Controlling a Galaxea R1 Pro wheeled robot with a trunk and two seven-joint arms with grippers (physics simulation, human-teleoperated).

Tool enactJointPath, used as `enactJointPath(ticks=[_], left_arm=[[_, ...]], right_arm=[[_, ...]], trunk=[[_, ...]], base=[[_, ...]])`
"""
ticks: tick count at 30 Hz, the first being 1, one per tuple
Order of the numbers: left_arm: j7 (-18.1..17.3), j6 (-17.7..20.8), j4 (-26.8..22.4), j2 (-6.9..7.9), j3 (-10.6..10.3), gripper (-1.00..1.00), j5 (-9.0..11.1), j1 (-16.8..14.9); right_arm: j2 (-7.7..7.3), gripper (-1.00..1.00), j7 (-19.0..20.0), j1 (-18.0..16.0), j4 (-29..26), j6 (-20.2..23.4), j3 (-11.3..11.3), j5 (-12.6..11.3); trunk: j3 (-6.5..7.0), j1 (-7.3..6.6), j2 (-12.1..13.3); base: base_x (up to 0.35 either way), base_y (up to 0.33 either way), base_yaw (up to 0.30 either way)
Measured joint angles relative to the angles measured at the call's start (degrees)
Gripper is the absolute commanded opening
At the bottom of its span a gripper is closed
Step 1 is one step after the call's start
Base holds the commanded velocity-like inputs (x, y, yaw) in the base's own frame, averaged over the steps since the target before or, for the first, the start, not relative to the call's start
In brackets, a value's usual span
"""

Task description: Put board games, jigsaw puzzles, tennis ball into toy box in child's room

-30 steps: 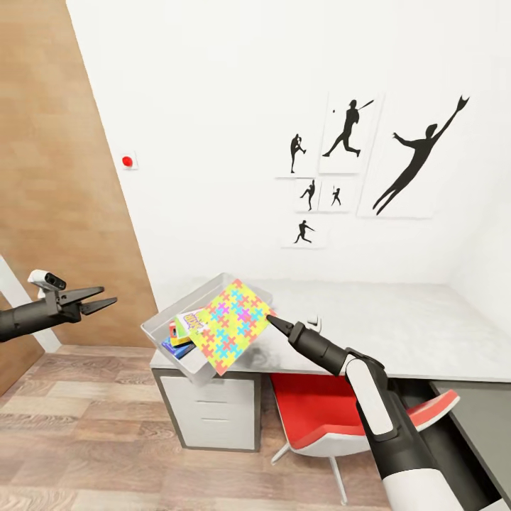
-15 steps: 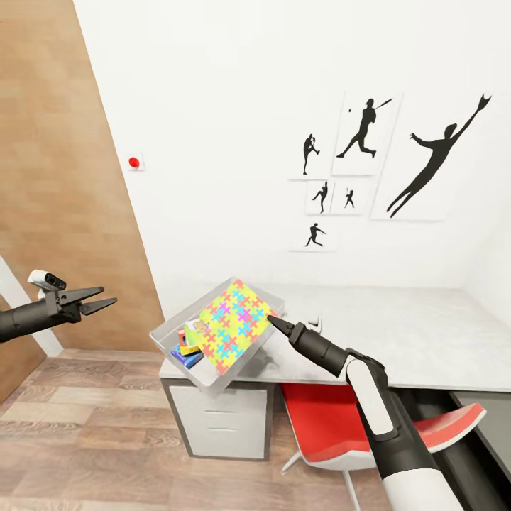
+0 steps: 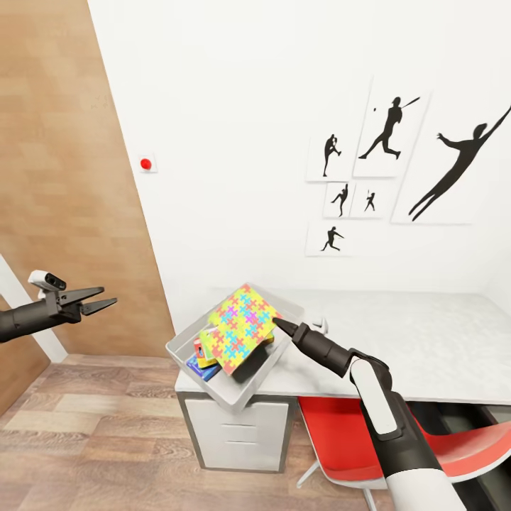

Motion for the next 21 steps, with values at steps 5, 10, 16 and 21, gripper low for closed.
enactJointPath(ticks=[5,10,16,21], left_arm=[[0.0,0.0,0.0,-0.03,0.0,1.00,0.1,0.0],[0.0,0.0,0.0,-0.06,0.0,1.00,0.0,0.0],[0.0,0.0,0.0,-0.15,0.0,1.00,0.0,0.0],[0.0,0.0,0.0,-0.04,0.0,1.00,0.0,0.0]], right_arm=[[-0.11,-1.00,-0.8,0.0,-0.2,2.3,-0.1,-0.4],[-0.21,-1.00,-1.6,-0.3,0.2,6.4,-3.0,-1.3],[0.09,-1.00,-7.5,-6.3,0.4,15.2,-8.9,-2.0],[0.54,-1.00,-13.2,-14.4,4.3,16.5,-10.4,-1.9]], trunk=[[0.00,0.00,0.0],[0.00,0.00,0.0],[0.01,0.01,0.0],[0.01,0.01,0.0]], base=[[0.008,0.010,0.000],[0.001,0.001,0.000],[0.000,0.000,0.000],[0.009,0.011,0.000]])
